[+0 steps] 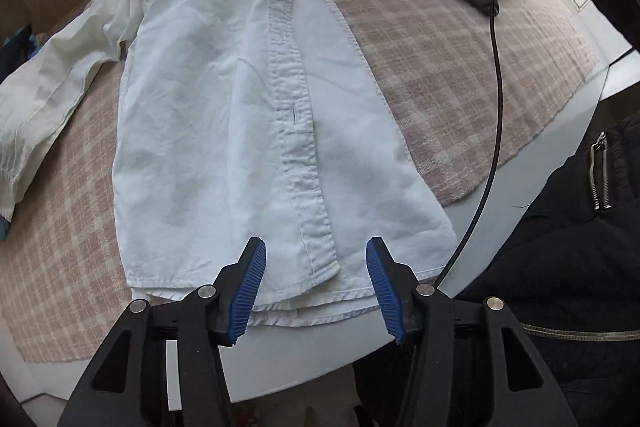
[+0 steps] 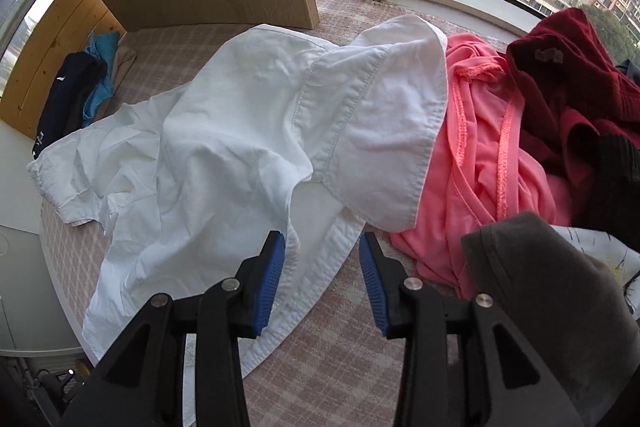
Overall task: Fold clothes
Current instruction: 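Hold the collar raised with the right gripper while the left gripper pinches the placket hem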
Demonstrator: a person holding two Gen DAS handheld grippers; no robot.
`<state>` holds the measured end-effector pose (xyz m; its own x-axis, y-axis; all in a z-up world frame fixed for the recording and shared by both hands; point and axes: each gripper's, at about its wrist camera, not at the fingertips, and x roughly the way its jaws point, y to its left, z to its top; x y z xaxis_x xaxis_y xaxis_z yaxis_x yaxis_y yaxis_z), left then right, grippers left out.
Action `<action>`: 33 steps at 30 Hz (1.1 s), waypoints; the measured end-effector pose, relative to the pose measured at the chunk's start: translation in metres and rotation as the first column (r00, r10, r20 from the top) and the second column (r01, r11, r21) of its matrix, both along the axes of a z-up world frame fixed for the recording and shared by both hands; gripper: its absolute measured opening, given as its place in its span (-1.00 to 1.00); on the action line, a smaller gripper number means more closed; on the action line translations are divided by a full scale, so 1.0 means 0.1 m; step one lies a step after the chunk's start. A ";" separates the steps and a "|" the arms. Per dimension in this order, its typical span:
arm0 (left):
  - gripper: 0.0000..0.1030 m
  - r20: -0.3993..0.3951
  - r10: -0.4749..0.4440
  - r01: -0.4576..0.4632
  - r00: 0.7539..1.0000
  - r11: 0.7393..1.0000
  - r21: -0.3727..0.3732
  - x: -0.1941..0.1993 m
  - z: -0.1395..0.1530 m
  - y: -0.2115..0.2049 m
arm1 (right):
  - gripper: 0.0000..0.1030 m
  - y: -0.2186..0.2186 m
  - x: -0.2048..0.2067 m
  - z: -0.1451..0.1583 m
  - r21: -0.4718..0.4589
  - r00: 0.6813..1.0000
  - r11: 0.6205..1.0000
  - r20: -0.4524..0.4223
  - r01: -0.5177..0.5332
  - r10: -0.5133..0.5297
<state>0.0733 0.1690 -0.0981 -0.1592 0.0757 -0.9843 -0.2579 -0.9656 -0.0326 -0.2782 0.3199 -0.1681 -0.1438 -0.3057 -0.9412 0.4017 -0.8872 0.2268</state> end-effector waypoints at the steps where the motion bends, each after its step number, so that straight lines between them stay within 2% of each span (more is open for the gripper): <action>1: -0.02 0.008 -0.019 0.019 1.000 0.999 -0.032 -0.03 -0.08 0.05 | -0.25 -0.02 0.03 -0.02 -0.022 1.000 1.000 0.013 -0.003 0.003; 4: -0.02 0.039 -0.016 0.019 0.999 0.997 -0.071 -0.06 -0.27 0.05 | -0.25 -0.06 0.11 -0.13 -0.047 0.999 0.999 0.038 -0.015 0.016; 10: -0.03 0.039 0.015 -0.015 0.999 1.000 -0.016 -0.11 -0.28 -0.05 | -0.26 -0.26 0.15 -0.35 -0.035 0.997 0.998 0.060 -0.053 0.055; 13: -0.15 0.054 0.035 -0.037 0.998 0.998 0.043 -0.11 -0.24 -0.13 | -0.51 -0.30 0.15 -0.34 -0.030 0.997 0.998 0.053 -0.057 0.059; 15: -0.42 0.064 0.050 -0.055 0.997 0.996 0.073 -0.11 -0.21 -0.21 | -0.56 -0.31 0.15 -0.31 -0.027 0.997 0.998 0.047 -0.060 0.061; 17: -0.55 0.067 0.062 -0.068 0.996 0.993 0.099 -0.11 -0.18 -0.27 | -0.70 -0.32 0.14 -0.28 -0.023 0.997 0.998 0.043 -0.066 0.067; 20: -0.56 0.062 0.069 -0.079 0.996 0.982 0.169 -0.10 -0.06 -0.31 | -0.73 -0.35 0.15 -0.23 -0.011 0.996 0.997 0.033 -0.079 0.080; 25: -0.56 0.037 -0.004 -0.007 0.999 0.958 0.288 -0.10 0.19 -0.02 | -0.75 -0.30 0.15 -0.15 0.008 0.997 0.997 0.005 -0.082 0.082; 29: -0.57 0.059 -0.050 0.029 0.997 0.949 0.313 -0.07 0.07 0.21 | -0.75 -0.35 0.09 -0.21 0.035 0.997 0.996 0.000 -0.076 0.076; 32: -0.55 0.099 -0.036 -0.007 0.994 0.912 0.410 -0.11 -0.06 0.29 | -0.75 -0.39 0.10 -0.35 0.097 0.997 0.992 -0.001 -0.081 0.082; 33: -0.51 0.099 -0.037 -0.006 0.994 0.913 0.408 -0.09 -0.05 0.29 | -0.75 -0.39 0.11 -0.39 0.109 0.997 0.991 0.000 -0.082 0.083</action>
<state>0.0645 0.1982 -0.1029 -0.0548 0.4754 -0.8780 -0.2469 -0.8585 -0.4494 -0.2671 0.2807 -0.2069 -0.1269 -0.2123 -0.9689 0.4753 -0.8704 0.1285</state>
